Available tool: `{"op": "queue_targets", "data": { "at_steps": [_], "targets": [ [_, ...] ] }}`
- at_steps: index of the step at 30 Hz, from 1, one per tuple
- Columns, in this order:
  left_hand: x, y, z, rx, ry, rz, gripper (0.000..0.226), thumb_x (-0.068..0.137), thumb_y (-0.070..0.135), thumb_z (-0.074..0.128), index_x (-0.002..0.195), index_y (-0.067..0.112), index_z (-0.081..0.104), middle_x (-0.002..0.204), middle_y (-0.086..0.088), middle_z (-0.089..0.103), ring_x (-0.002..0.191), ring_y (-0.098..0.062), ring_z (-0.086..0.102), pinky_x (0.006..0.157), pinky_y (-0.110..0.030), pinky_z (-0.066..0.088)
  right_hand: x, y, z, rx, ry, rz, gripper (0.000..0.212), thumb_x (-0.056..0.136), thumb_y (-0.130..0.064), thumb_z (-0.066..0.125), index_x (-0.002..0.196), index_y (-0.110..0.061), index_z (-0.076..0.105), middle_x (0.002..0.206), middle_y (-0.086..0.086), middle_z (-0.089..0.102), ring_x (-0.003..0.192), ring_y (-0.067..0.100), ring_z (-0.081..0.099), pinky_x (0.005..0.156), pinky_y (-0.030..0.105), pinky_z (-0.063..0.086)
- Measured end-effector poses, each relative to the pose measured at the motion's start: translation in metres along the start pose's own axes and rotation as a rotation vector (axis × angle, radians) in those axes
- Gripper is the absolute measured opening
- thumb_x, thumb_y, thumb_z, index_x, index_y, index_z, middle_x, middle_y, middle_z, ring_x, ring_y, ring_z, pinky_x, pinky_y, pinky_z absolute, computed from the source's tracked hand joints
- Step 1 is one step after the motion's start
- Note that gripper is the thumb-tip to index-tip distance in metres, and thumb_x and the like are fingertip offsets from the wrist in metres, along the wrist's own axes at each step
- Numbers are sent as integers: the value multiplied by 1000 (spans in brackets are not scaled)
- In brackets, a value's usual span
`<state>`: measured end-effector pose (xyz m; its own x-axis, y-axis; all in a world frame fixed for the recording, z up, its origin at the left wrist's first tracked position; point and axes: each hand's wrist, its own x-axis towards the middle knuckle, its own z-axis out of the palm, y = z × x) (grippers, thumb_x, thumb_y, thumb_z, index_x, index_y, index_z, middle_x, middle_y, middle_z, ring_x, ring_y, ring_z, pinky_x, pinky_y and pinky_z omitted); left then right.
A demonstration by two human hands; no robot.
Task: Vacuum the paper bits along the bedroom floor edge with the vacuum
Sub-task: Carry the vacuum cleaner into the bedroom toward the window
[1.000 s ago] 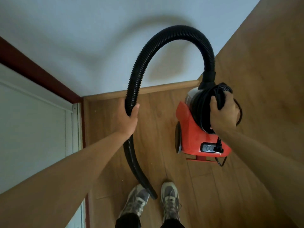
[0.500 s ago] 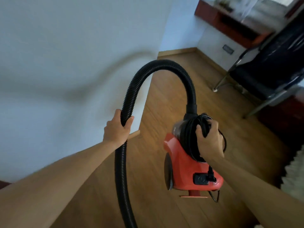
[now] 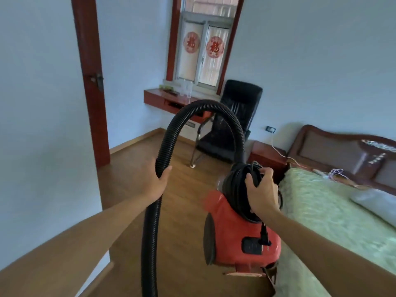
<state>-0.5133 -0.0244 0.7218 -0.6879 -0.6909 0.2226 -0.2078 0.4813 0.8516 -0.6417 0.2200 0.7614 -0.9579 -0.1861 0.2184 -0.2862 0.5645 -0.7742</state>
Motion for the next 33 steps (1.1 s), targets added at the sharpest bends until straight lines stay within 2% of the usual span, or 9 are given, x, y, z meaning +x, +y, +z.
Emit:
{"op": "queue_targets", "data": {
  "at_steps": [2,5,10,14,19,23,26,30,33],
  "targets": [
    [10,42,22,-22,-43,26,27,97,44,55,111,22,49,86,-6,64,65,-18,64,51,-26,53,12,2,-48,-8,78,23,31,100,-37,50,121,-17,39,90,10,57,62,30,63,28,23,42],
    [15,111,58,19,-83,84,26,96,47,55,105,24,47,87,-2,64,72,-21,66,66,-42,59,24,12,-120,19,169,35,26,100,-34,50,115,-16,40,86,10,58,62,29,62,30,29,46],
    [-8,223,134,85,-164,200,42,96,54,49,127,25,47,101,-1,67,89,-26,67,79,-38,54,32,49,-244,17,306,66,23,100,-31,52,111,-17,38,87,10,58,63,28,62,34,37,51],
    [-45,306,194,49,-272,266,55,98,50,49,143,20,37,108,-1,64,96,-28,65,83,-39,54,30,90,-338,18,390,150,22,99,-30,52,108,-18,37,91,14,56,65,34,63,34,35,49],
    [-98,410,269,18,-373,380,39,99,45,51,126,17,46,99,-4,64,81,-21,64,70,-33,52,13,137,-461,-1,518,209,22,99,-27,53,108,-13,37,83,13,58,54,30,57,30,27,42],
    [-148,478,332,2,-454,479,41,99,47,50,128,18,47,100,-1,62,92,-26,63,85,-38,52,-14,178,-543,-30,653,244,23,99,-25,53,109,-12,37,84,11,56,61,28,58,32,30,44],
    [-190,523,374,-35,-514,526,43,98,45,52,131,18,45,99,0,59,88,-25,59,78,-33,44,-39,207,-595,-85,747,312,26,99,-28,53,112,-12,37,88,11,57,67,31,61,34,29,43],
    [-248,576,418,-55,-575,577,46,98,44,54,133,16,44,113,-8,65,105,-34,63,83,-35,44,-72,239,-659,-147,863,376,28,99,-30,53,115,-13,38,93,12,58,72,31,60,36,29,43],
    [-285,607,447,-113,-649,629,52,98,41,55,142,18,39,118,-9,65,107,-33,64,81,-33,44,-100,259,-701,-165,948,419,27,98,-29,54,112,-12,39,92,12,58,72,32,61,36,32,46]
  ]
}}
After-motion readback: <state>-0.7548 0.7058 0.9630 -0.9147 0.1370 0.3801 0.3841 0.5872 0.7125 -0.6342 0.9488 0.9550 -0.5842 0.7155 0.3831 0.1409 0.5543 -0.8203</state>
